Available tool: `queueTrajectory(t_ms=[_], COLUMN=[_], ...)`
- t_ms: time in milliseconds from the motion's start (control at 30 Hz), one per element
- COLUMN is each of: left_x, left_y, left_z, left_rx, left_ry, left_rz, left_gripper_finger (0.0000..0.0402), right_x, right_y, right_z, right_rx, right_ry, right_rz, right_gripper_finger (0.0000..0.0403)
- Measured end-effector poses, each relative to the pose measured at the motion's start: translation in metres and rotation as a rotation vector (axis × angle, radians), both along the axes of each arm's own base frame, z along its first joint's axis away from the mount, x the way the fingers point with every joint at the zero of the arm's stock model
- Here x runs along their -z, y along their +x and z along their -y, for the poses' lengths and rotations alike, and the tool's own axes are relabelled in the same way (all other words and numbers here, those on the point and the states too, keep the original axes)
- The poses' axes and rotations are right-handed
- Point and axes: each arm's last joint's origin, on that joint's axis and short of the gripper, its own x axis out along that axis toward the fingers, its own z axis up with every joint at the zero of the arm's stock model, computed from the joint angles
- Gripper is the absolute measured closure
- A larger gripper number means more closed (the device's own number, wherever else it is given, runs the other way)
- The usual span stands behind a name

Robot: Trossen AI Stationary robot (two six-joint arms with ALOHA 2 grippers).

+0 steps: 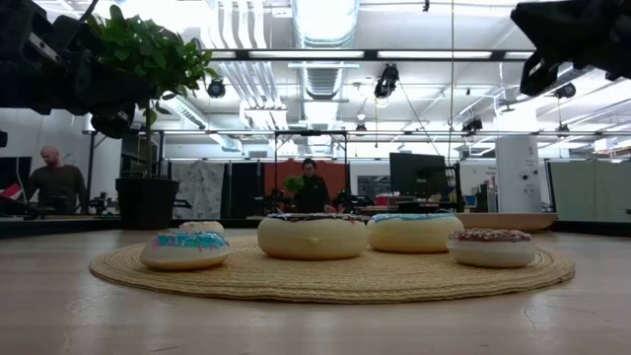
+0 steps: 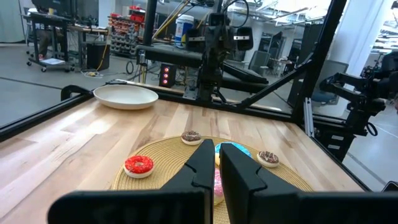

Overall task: Pick & Place donuts
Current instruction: Put the small brown donut on the gray plate

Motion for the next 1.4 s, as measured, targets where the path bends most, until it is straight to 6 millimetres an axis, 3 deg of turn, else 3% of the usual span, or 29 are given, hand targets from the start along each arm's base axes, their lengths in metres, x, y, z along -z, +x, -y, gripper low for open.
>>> queueTrajectory(t_ms=[300, 533, 767, 1133, 1400], left_x=[0.000, 0.000, 0.000, 0.000, 0.000], left_y=[0.000, 0.000, 0.000, 0.000, 0.000], left_z=[0.000, 0.000, 0.000, 0.000, 0.000], left_rx=[0.000, 0.000, 0.000, 0.000, 0.000], left_ry=[0.000, 0.000, 0.000, 0.000, 0.000], left_rz=[0.000, 0.000, 0.000, 0.000, 0.000], left_gripper_finger=[0.0401, 0.0401, 0.0401, 0.0401, 0.0401], right_x=[-0.009, -0.019, -0.046, -0.096, -0.141], right_y=[-0.004, -0.011, -0.020, -0.034, -0.026], right_z=[0.004, 0.005, 0.005, 0.007, 0.007], right_rx=[0.105, 0.090, 0.094, 0.166, 0.206], right_ry=[0.121, 0.171, 0.159, 0.141, 0.042], right_rz=[0.101, 0.228, 0.296, 0.065, -0.065], right_gripper_finger=[0.0374, 0.0374, 0.0374, 0.0374, 0.0374])
